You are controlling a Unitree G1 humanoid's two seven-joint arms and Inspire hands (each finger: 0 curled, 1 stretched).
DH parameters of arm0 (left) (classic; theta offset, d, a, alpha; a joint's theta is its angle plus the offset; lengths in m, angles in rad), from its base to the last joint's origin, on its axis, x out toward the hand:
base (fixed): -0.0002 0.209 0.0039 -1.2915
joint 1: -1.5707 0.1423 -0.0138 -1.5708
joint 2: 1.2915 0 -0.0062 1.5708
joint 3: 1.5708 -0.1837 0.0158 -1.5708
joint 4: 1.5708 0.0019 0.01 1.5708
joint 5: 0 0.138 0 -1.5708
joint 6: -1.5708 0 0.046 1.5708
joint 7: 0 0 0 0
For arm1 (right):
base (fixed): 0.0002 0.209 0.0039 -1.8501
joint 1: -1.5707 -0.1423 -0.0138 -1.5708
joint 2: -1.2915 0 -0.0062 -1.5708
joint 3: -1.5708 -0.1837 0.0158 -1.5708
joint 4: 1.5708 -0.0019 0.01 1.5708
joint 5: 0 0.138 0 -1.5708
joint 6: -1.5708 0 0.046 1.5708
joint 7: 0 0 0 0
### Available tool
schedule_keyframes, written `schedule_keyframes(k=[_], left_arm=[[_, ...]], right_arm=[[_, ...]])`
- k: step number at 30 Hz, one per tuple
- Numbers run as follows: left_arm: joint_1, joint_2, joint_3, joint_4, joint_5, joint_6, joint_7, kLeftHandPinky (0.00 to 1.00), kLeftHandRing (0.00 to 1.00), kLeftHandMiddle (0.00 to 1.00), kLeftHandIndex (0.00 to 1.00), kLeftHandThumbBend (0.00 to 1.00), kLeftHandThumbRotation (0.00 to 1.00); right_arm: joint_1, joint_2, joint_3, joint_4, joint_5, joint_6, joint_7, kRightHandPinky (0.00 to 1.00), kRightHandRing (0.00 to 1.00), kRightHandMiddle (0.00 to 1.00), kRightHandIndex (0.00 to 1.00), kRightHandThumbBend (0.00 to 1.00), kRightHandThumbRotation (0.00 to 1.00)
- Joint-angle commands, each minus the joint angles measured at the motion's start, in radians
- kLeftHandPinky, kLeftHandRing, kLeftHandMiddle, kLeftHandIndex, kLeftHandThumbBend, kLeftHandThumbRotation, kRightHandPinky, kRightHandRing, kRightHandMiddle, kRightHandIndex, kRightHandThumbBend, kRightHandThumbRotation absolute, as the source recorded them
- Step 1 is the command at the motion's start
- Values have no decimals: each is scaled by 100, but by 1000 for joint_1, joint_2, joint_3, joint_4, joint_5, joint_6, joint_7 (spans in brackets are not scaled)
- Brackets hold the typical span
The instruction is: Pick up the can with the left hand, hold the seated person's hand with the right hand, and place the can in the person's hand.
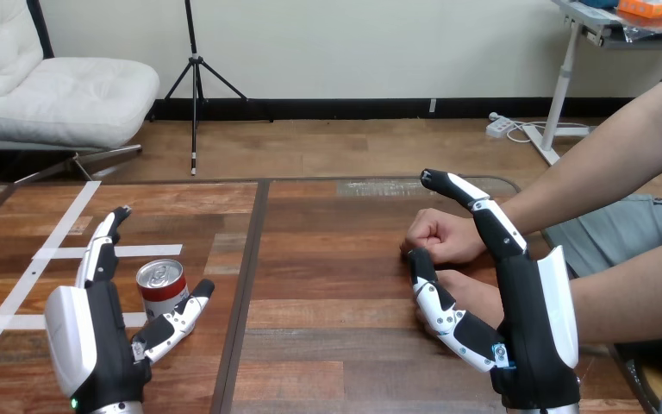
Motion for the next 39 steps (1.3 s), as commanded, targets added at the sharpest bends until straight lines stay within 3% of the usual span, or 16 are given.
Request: schedule_keyframes(k=[1, 16, 27, 39], left_arm=[[-79, 33, -16, 7, 9, 13, 6, 76, 84, 87, 85, 81, 10], [-89, 43, -36, -9, -9, 98, -42, 74, 83, 88, 87, 81, 15], [-107, 46, -41, -6, -18, 134, -73, 73, 83, 87, 86, 81, 13], [-122, 42, -40, -27, -39, 198, -140, 72, 82, 87, 86, 79, 12]], right_arm=[[-39, -6, -11, -14, 13, -9, 2, 88, 84, 82, 80, 29, 0], [-37, -6, -11, -20, 13, -5, 10, 88, 84, 82, 79, 29, 0], [-38, -5, -11, -20, 16, -7, 11, 88, 83, 81, 79, 29, 0], [-36, -6, -9, -21, 27, -10, 21, 88, 83, 81, 79, 29, 0]])
